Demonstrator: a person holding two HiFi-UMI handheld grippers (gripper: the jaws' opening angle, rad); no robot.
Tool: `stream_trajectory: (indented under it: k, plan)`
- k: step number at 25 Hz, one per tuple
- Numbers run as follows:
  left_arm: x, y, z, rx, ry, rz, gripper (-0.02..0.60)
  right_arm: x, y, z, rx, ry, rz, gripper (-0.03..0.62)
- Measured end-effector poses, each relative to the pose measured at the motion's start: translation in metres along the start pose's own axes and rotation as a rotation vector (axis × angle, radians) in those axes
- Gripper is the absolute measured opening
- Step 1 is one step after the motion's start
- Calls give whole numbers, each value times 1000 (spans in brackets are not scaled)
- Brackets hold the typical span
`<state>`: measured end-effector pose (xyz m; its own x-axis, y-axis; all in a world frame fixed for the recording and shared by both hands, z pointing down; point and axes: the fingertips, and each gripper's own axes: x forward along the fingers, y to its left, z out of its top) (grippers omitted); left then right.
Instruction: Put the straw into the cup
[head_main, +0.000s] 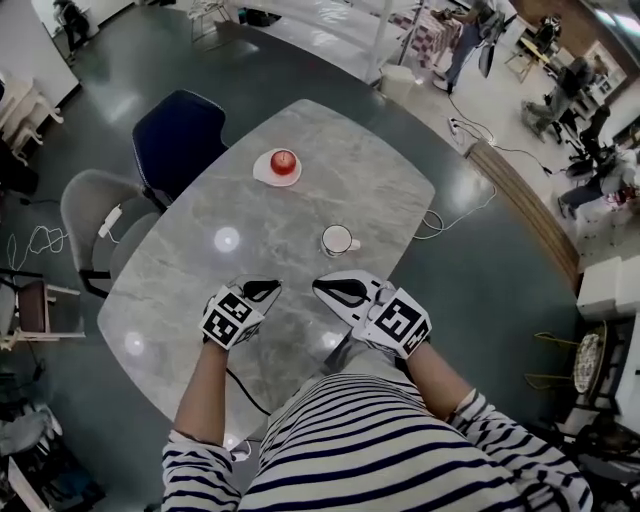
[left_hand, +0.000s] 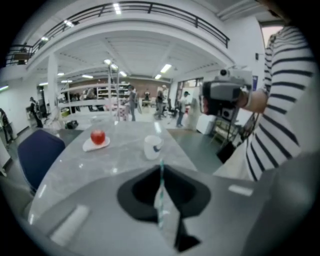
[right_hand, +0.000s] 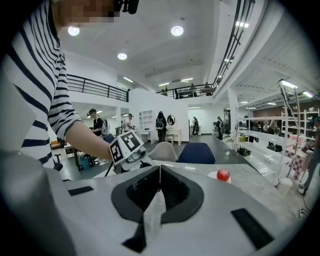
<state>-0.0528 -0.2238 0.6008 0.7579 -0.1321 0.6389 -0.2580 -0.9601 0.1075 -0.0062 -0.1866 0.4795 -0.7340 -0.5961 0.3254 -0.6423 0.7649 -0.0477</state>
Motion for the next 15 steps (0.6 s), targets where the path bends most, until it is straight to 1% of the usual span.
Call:
stream_trajectory:
  k: [4,8,15]
  plan:
    - [1,8,35,-15,-94,7,28,-4,-13,3,3,-2,-17,8]
    - [-1,18,75,-33,-219,24,28,-9,-26,3,6,-3,-35,8]
    - [-9,29,141,-29,-418,61,28,-22,-47,5,8,2,-57,7]
